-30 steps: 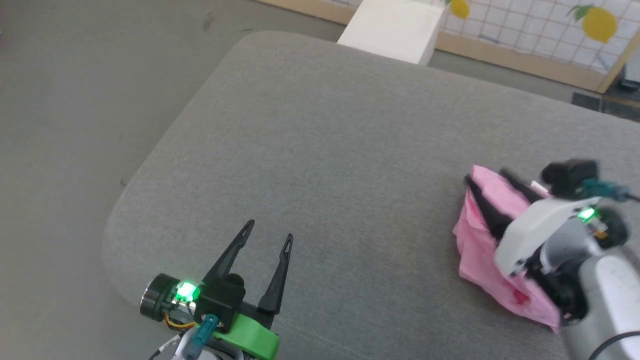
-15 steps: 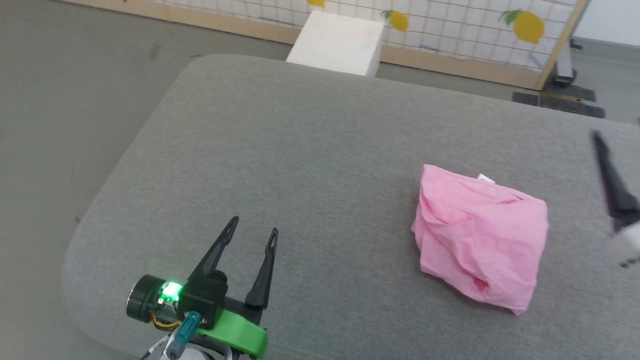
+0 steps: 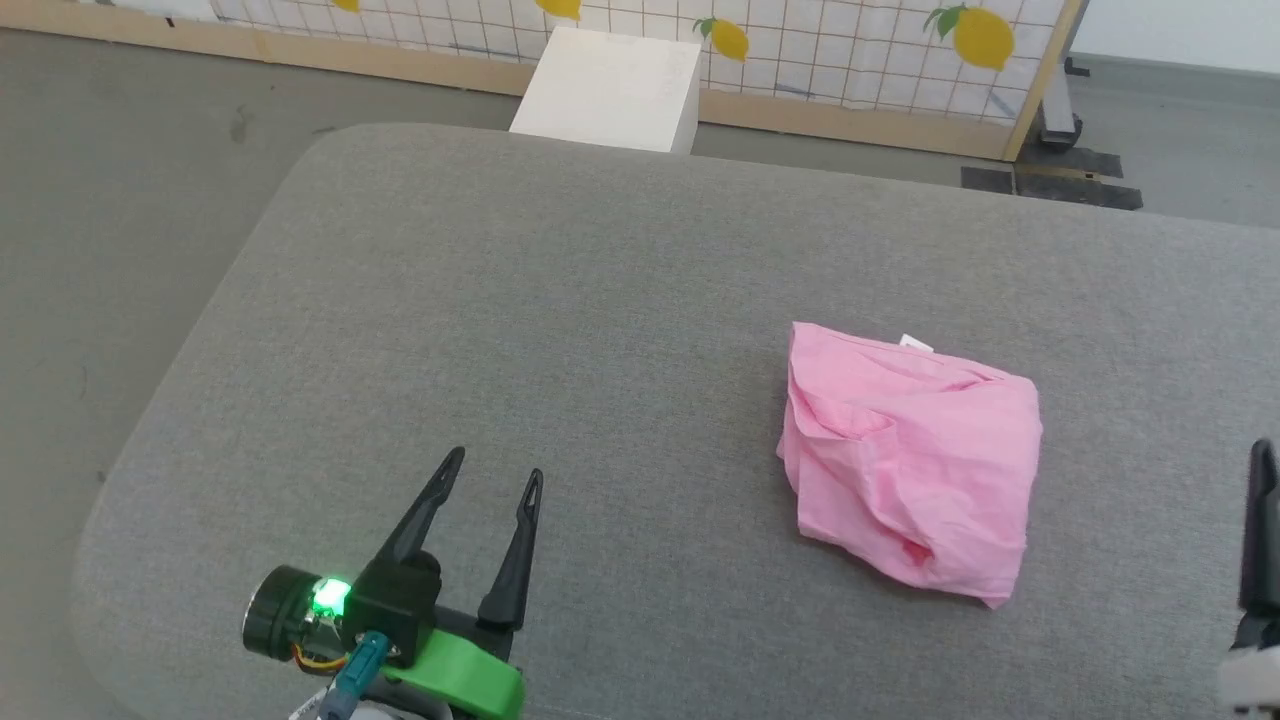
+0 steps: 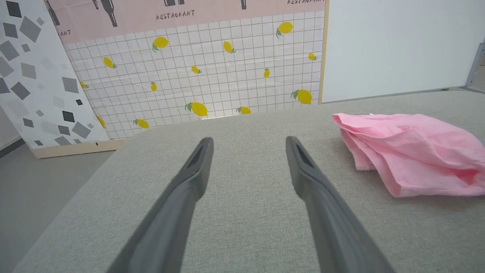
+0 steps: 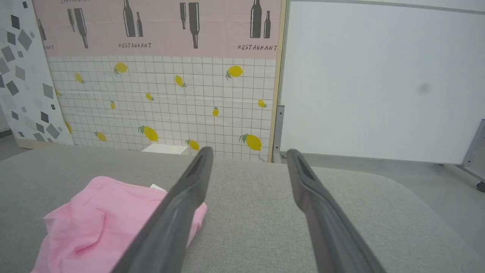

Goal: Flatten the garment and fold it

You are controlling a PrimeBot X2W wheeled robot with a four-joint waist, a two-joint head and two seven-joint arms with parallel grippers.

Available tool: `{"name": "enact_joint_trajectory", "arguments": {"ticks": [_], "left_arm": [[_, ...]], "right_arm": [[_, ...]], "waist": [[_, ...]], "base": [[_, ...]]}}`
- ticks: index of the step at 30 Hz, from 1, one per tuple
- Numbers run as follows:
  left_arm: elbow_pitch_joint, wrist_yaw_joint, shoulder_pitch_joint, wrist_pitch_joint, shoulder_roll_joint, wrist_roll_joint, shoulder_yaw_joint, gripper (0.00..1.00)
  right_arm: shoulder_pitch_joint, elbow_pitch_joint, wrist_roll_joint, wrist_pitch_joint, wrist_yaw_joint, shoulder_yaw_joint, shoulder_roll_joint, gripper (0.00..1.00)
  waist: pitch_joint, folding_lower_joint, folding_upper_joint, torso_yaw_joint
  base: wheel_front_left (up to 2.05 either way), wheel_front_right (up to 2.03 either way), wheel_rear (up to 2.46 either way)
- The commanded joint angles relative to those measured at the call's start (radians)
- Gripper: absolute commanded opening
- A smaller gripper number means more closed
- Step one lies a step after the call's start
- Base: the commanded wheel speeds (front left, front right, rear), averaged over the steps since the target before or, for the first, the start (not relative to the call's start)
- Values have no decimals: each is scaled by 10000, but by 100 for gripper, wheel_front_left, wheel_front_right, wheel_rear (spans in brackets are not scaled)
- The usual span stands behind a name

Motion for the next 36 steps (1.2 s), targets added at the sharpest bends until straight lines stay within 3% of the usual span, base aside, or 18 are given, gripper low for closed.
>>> {"name": "enact_joint_trajectory", "arguments": {"ticks": [1,9,18,21,24,29,33,36], "left_arm": [[14,-45,157,-38,-55,-41,20,100],[43,-119,309,-38,-103,30,24,100],[-135,-186,179,-38,-151,91,68,100],[-218,-222,9,-38,-167,97,39,100],[-324,-253,-154,-38,-190,78,31,100],[-354,-304,-472,-38,-252,59,-21,100],[-351,-333,-686,-38,-308,44,-59,100],[-344,-350,-813,-38,-346,39,-85,100]], "right_arm": [[196,-110,-89,-108,33,-8,150,100],[751,-218,-498,-208,33,293,712,100],[880,-459,-654,-219,33,562,632,100],[699,-401,-184,60,33,755,503,100],[312,-410,733,1402,33,1061,238,100],[-786,-473,2577,4793,33,1280,-433,100],[-1735,-174,3727,7344,33,745,-99,100],[-2317,236,3633,8958,33,261,152,100]], "waist": [[-33,0,-1,-41],[-86,0,-1,-54],[295,0,-1,129],[652,0,-1,260],[1044,0,-1,387],[1809,0,-1,728],[2241,0,-1,1025],[2462,0,-1,1244]], "base": [[0,0,0],[0,0,0],[0,0,0],[0,0,0],[0,0,0],[0,0,0],[0,0,0],[0,0,0]]}}
